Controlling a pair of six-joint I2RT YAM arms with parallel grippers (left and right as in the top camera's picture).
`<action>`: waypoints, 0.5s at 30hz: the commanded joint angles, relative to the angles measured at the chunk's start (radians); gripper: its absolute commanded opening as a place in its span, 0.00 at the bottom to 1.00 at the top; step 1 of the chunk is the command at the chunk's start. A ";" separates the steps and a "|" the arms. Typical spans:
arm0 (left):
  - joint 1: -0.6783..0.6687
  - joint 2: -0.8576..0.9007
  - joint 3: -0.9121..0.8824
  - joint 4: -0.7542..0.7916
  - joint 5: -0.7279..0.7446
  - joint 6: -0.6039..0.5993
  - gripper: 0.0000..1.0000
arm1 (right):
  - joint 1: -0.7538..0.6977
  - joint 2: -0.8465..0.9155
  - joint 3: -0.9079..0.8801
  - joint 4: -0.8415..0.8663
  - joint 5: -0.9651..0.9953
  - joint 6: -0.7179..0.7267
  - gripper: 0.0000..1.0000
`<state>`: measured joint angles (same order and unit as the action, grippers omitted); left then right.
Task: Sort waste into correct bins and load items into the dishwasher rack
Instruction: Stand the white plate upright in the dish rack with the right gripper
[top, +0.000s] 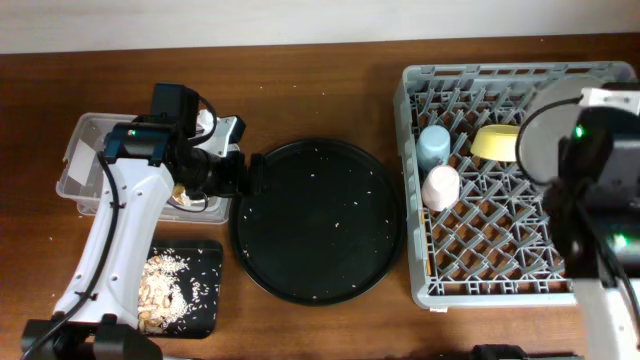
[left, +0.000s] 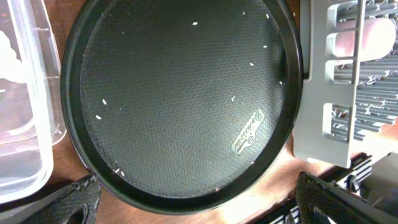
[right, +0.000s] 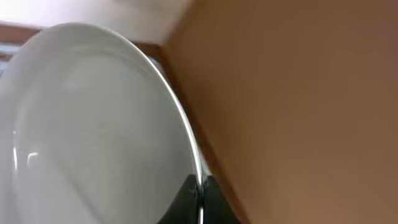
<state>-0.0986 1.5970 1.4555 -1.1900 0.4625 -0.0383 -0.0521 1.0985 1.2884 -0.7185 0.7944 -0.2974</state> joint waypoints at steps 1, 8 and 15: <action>0.001 0.000 -0.002 0.000 0.000 0.005 0.99 | -0.023 0.152 0.008 0.135 0.325 -0.061 0.04; 0.001 0.000 -0.002 0.000 0.000 0.005 0.99 | -0.021 0.437 0.008 0.109 0.146 -0.203 0.04; 0.001 0.000 -0.002 0.000 0.000 0.005 0.99 | -0.022 0.446 0.008 0.078 -0.051 -0.271 0.67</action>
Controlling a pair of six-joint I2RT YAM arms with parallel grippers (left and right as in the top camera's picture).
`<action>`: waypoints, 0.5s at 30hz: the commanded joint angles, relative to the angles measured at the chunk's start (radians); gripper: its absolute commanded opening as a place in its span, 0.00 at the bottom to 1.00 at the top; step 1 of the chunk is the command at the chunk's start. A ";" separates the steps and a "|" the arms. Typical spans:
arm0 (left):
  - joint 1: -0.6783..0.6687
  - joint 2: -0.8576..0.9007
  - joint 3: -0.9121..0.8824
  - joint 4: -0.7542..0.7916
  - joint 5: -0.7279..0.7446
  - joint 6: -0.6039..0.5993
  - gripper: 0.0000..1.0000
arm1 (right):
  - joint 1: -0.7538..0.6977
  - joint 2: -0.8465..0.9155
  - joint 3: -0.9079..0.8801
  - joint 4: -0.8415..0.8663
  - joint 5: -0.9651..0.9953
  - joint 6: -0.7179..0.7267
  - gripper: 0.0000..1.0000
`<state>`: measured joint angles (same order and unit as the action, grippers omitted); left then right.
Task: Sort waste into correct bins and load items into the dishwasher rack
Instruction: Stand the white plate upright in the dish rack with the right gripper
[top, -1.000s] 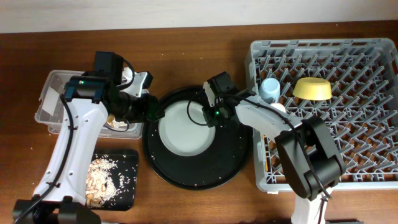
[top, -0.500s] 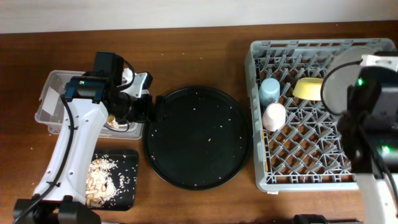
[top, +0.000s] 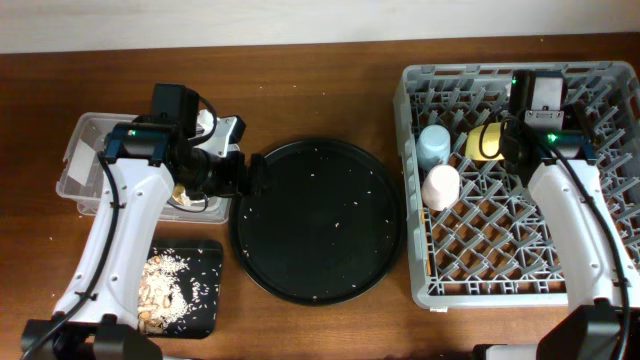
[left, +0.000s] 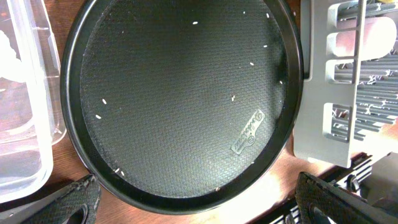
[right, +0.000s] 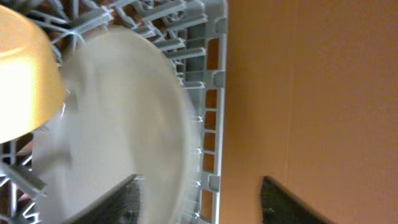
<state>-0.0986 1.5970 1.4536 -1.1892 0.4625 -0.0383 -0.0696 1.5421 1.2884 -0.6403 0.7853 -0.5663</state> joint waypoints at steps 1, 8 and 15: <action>0.001 0.000 0.000 -0.001 0.000 0.005 0.99 | -0.004 0.002 0.008 -0.001 -0.042 0.006 0.77; 0.001 0.000 0.000 -0.001 0.000 0.005 0.99 | -0.003 0.002 0.008 -0.076 -0.750 0.637 0.98; 0.001 0.000 0.000 -0.001 0.000 0.005 0.99 | -0.003 0.003 0.008 -0.086 -1.193 0.638 0.98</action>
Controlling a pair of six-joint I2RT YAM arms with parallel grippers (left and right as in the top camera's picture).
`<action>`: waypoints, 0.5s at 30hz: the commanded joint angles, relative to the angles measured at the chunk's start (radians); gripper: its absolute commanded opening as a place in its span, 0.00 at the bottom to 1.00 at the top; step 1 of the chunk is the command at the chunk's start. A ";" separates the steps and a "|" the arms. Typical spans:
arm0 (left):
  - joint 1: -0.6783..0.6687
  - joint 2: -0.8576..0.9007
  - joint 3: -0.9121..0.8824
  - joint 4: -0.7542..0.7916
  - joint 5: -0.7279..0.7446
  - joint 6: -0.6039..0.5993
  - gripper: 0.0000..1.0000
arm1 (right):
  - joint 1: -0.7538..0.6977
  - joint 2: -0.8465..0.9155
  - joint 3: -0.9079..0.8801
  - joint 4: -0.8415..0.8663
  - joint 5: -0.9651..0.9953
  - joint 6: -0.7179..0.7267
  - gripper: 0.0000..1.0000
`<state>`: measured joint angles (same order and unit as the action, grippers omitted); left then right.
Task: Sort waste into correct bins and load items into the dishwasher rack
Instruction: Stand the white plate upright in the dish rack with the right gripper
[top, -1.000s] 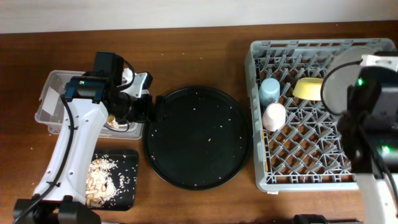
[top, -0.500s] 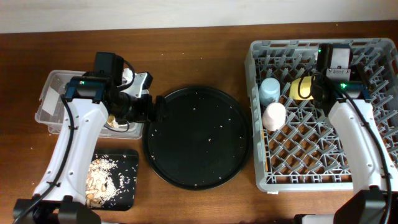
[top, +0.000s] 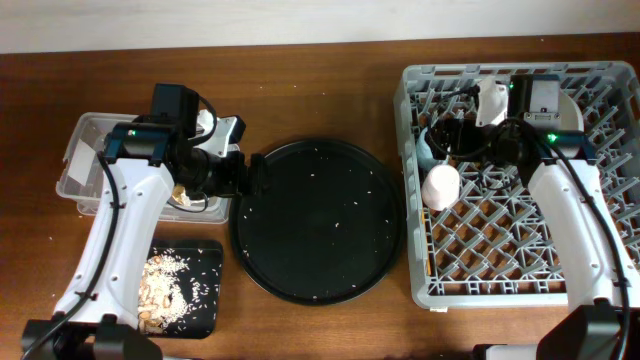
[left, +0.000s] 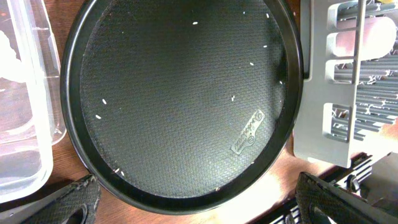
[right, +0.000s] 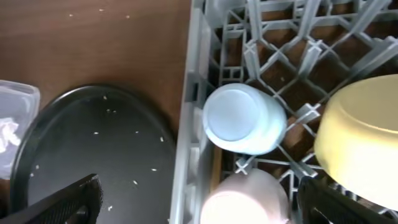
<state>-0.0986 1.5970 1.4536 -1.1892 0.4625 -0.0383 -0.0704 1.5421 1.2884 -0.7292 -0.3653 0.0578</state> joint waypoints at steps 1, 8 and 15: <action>0.001 0.000 0.000 -0.001 0.000 0.005 0.99 | -0.002 0.003 0.008 0.003 -0.043 0.014 0.98; 0.001 0.000 0.000 -0.001 0.000 0.005 0.99 | -0.002 -0.495 0.008 0.003 -0.042 0.014 0.98; 0.001 0.000 0.000 -0.001 0.000 0.005 0.99 | 0.024 -1.246 0.007 -0.133 -0.042 -0.085 0.98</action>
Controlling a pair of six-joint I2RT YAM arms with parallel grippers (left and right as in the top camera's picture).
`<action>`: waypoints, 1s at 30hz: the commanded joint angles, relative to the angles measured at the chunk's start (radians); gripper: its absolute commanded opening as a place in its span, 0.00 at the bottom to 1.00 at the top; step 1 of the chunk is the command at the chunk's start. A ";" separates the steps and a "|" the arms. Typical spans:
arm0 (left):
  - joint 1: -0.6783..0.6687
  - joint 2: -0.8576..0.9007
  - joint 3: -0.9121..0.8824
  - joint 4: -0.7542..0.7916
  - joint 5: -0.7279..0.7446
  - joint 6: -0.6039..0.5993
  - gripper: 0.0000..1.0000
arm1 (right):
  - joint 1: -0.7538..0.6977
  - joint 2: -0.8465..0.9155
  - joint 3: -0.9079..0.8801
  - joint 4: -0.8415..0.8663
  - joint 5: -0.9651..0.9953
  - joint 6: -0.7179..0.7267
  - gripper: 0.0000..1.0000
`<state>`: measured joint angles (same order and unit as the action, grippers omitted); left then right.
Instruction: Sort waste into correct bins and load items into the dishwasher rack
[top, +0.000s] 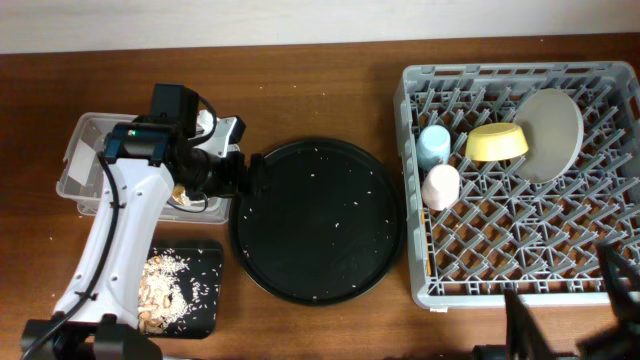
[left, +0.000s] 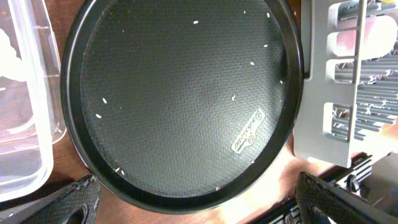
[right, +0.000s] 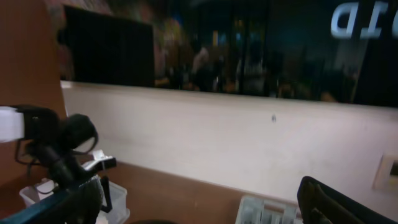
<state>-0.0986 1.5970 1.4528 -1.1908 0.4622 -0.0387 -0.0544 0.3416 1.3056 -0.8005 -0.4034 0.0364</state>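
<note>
The grey dish rack (top: 470, 268) at the right holds a blue cup (top: 435, 146), a pink cup (top: 441, 186), a yellow bowl (top: 497, 142) and a grey plate (top: 550, 132) leaning at the back. My right gripper (top: 562, 300) is open and empty at the rack's front right corner; its wrist view faces the far wall. My left gripper (left: 199, 205) is open over the left rim of the round black tray (left: 180, 102), which carries only scattered rice grains.
A clear bin (top: 88, 150) with white paper waste sits at the far left, under my left arm. A black rectangular tray (top: 196, 296) of food scraps lies at the front left. The rack's wall (left: 323, 112) stands just right of the round tray.
My right gripper was open above the blue and pink cups in the rack; now it sits back at the table's front right edge, facing the wall. The left arm has not moved.
My right gripper first held the grey plate above the rack's right side. Then the plate was down among the back tines beside the yellow bowl. Then the gripper was empty over the cups, and now it is drawn back with the plate left in the rack.
</note>
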 joint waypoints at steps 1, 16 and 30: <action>0.001 0.000 0.000 0.000 0.000 0.005 0.99 | 0.009 -0.092 -0.045 -0.111 -0.001 -0.066 0.98; 0.001 0.000 0.000 0.001 0.000 0.005 0.99 | 0.121 -0.338 -1.300 0.775 0.416 -0.062 0.98; 0.001 0.000 0.000 0.000 0.000 0.005 0.99 | 0.121 -0.336 -1.300 0.719 0.416 -0.062 0.98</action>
<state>-0.0986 1.5970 1.4502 -1.1892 0.4622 -0.0383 0.0608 0.0120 0.0105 -0.0746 -0.0071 -0.0299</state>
